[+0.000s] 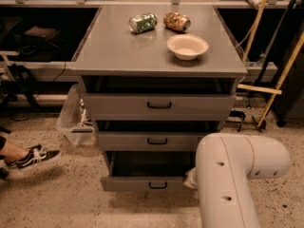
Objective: Open bottom drawer
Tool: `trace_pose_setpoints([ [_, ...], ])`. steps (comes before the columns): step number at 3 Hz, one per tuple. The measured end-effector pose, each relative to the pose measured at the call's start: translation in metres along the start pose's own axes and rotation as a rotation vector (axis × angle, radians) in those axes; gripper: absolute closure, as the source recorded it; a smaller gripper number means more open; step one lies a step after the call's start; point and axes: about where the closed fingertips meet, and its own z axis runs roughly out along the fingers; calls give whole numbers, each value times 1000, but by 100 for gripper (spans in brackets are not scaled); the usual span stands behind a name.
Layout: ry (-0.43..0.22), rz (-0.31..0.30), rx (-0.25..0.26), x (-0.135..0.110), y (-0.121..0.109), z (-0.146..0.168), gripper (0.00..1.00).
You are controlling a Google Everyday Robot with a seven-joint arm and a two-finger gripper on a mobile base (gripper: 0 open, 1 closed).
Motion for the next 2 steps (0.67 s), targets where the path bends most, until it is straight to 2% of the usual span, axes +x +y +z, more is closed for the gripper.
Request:
trace_pose_setpoints([
  [1, 0, 0, 0, -2, 1, -2, 100],
  [2, -7, -11, -19, 2, 17, -4, 100],
])
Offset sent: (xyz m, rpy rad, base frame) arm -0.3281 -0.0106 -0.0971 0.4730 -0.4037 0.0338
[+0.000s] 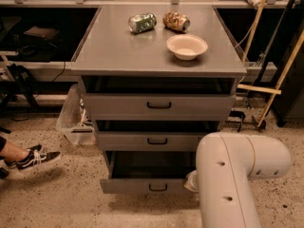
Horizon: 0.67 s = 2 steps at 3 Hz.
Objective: Open bottom drawer
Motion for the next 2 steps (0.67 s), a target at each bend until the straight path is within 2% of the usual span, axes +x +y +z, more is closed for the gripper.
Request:
trace_pose_setpoints([
  [1, 0, 0, 0, 0, 0, 0, 100],
  [2, 2, 16, -1, 12, 13, -2, 100],
])
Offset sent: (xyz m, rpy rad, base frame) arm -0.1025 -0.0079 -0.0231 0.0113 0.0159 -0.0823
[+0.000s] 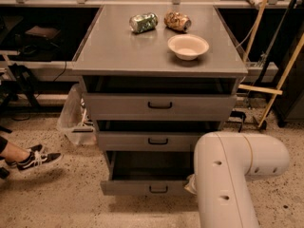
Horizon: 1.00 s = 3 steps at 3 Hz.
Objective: Open bottom drawer
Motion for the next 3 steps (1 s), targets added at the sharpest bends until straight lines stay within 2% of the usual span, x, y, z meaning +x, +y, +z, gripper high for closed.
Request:
trace_pose_setpoints([
  [3, 6, -2, 1, 4, 14, -5, 100],
])
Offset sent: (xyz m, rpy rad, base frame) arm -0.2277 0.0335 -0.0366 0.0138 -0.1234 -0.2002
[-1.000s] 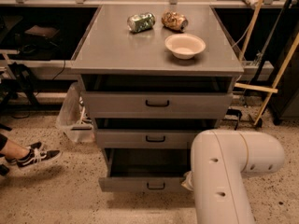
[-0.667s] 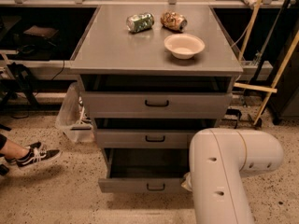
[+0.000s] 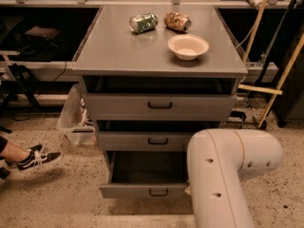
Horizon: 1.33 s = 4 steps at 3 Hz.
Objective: Open bottom drawer
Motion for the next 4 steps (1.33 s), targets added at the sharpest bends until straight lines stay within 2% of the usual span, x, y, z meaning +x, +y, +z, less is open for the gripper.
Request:
trace_pose_setpoints([
  [1, -7, 16, 18, 5, 12, -4, 100],
  [2, -42, 50, 55, 0, 12, -7, 100],
  [3, -42, 50, 55, 0, 12, -7, 100],
  [4, -76, 34, 36, 5, 20, -13, 100],
])
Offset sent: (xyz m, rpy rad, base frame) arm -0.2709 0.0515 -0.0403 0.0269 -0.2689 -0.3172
